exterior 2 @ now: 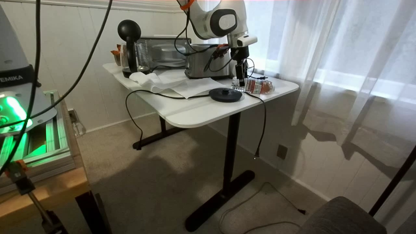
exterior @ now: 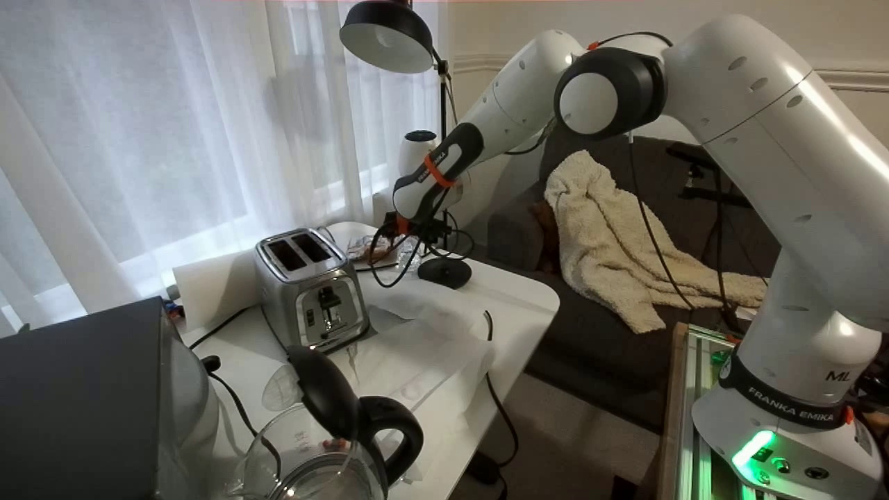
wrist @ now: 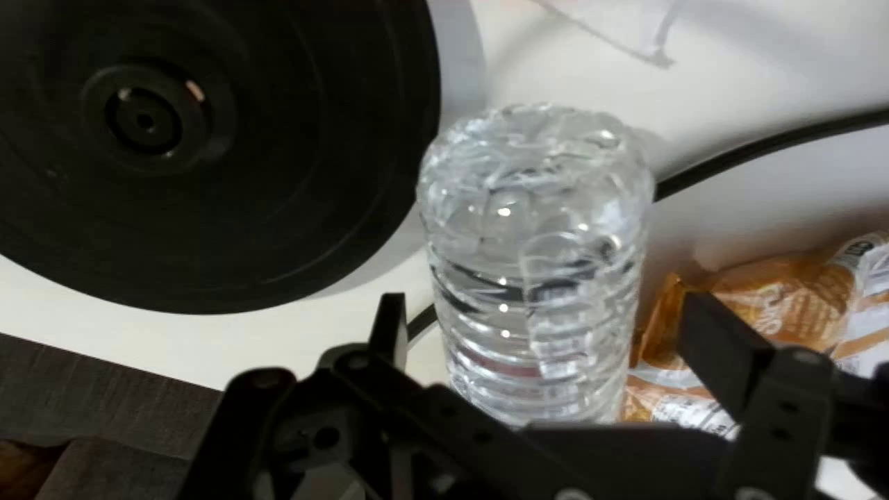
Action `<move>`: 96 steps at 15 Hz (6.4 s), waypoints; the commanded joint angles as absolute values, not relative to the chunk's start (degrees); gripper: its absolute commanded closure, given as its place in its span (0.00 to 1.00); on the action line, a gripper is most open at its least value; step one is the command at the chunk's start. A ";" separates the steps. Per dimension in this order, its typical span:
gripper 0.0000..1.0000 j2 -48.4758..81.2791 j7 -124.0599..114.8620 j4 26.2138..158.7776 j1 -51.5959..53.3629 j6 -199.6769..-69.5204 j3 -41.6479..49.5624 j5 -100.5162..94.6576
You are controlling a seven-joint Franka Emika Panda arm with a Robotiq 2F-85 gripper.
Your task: Pick up the water bottle and place it on the left side of the toaster on the table
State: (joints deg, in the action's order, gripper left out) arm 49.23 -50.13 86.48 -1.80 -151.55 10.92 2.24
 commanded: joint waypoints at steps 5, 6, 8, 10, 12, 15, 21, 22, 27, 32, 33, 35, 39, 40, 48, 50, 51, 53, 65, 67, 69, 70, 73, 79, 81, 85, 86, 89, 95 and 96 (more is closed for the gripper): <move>0.25 50.98 -46.39 85.70 -2.72 -150.74 10.26 4.43; 0.26 51.02 -46.35 85.70 -2.70 -150.75 10.23 4.54; 0.40 50.58 -46.36 85.75 -2.36 -151.29 10.35 4.55; 0.55 49.91 -46.79 85.97 -1.80 -151.40 10.78 4.37; 0.64 48.73 -47.38 86.74 -1.26 -151.20 11.38 4.08; 0.74 46.80 -48.91 88.48 0.45 -151.23 13.07 3.15; 0.77 40.02 -50.42 96.30 6.29 -155.14 17.05 0.51; 0.77 38.55 -50.25 97.95 7.44 -156.65 17.61 -0.11; 0.77 30.52 -50.65 106.45 16.59 -167.09 23.78 -7.44; 0.77 25.64 -51.33 108.91 28.73 -175.33 33.81 -16.20; 0.77 24.76 -51.06 109.02 31.05 -176.27 35.40 -17.48; 0.77 23.14 -50.00 109.00 34.86 -177.67 37.09 -19.32; 0.77 18.98 -45.11 110.47 37.15 -179.85 32.64 -20.42; 0.77 17.78 -43.52 111.52 37.29 -180.43 30.76 -20.20; 0.52 15.02 -37.23 117.40 32.78 -180.22 14.28 -16.86; 0.52 14.06 -36.63 118.51 32.15 -180.22 13.31 -16.84; 0.52 13.91 -36.36 118.58 31.76 -180.22 13.32 -16.84; 0.52 13.85 -36.01 118.59 31.16 -180.22 13.32 -16.84; 0.77 24.30 -12.51 101.76 17.22 -161.47 -2.31 -6.95; 0.77 27.55 -8.23 96.17 14.90 -158.01 -3.75 -6.11; 0.77 31.02 -5.65 90.93 13.58 -155.62 -4.93 -5.38; 0.77 32.82 -4.72 88.46 13.12 -154.67 -5.61 -4.84; 0.77 38.03 -3.63 81.91 13.31 -154.16 -6.43 -4.54; 0.77 47.01 -8.94 72.40 16.86 -153.96 -4.04 -5.36; 0.77 49.31 -10.28 70.18 17.94 -153.03 -3.18 -5.66; 0.77 52.72 -12.96 66.33 20.05 -149.78 -1.41 -5.96; 0.77 53.41 -13.50 65.39 20.44 -149.00 -1.14 -6.01; 0.77 55.04 -15.63 62.88 21.56 -145.98 -0.25 -6.08; 0.54 58.01 -18.06 58.28 22.01 -141.38 0.00 -5.98; 0.37 58.46 -18.12 57.54 22.01 -140.87 -0.01 -6.01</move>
State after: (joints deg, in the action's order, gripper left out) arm 56.16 -16.79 62.77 21.17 -143.08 -0.92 -6.44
